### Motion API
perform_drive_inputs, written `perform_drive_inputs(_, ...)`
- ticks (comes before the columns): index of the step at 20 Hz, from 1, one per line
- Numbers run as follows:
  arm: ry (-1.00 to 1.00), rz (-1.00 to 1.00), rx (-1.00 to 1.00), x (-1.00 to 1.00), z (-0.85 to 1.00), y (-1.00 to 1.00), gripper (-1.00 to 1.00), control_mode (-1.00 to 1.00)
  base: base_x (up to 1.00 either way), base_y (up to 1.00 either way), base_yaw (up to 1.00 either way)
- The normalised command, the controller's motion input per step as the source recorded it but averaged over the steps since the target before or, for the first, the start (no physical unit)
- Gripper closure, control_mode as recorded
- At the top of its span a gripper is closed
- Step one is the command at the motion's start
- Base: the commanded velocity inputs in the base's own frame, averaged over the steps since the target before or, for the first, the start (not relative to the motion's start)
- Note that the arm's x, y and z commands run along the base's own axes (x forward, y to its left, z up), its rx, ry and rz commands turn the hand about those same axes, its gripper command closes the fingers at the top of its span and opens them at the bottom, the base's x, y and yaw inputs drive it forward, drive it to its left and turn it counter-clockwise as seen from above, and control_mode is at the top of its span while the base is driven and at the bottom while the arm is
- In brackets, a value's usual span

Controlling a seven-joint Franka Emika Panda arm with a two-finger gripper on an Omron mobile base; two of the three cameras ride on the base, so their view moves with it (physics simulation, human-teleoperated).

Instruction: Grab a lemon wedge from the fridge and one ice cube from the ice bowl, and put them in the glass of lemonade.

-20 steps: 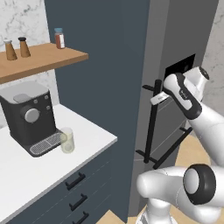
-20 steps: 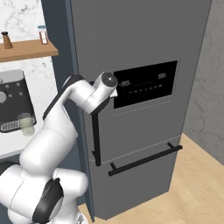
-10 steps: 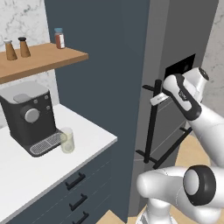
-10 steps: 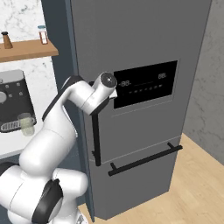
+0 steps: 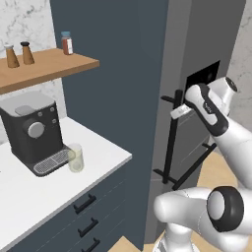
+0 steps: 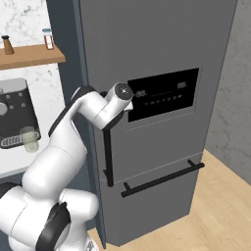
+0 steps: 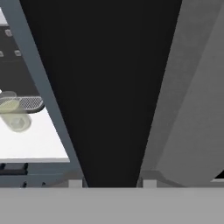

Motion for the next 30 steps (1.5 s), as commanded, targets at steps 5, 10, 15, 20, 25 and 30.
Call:
perform_drive_inputs(5, -0.15, -0.05, 0.01, -0.1, 0.03, -0.73, 1.0, -1.0, 0.0, 0.0, 0.0)
perform_drive_inputs(10, -0.11, -0.09, 0.08, -0.05, 0.22, -0.97, 1.0, -1.0, 0.0, 0.0, 0.0)
perform_drive_inputs(15, -0.07, -0.11, 0.08, 0.0, 0.23, -1.0, 1.0, -1.0, 0.0, 0.0, 0.0)
perform_drive_inputs(20, -0.1, -0.1, 0.09, 0.0, 0.13, -1.0, 1.0, -1.0, 0.0, 0.0, 0.0)
perform_drive_inputs(25, -0.31, -0.05, 0.06, -0.24, 0.0, -0.86, 1.0, -1.0, 0.0, 0.0, 0.0)
perform_drive_inputs(30, -0.02, -0.11, 0.0, -0.12, 0.01, -0.27, -1.0, -1.0, 0.0, 0.0, 0.0)
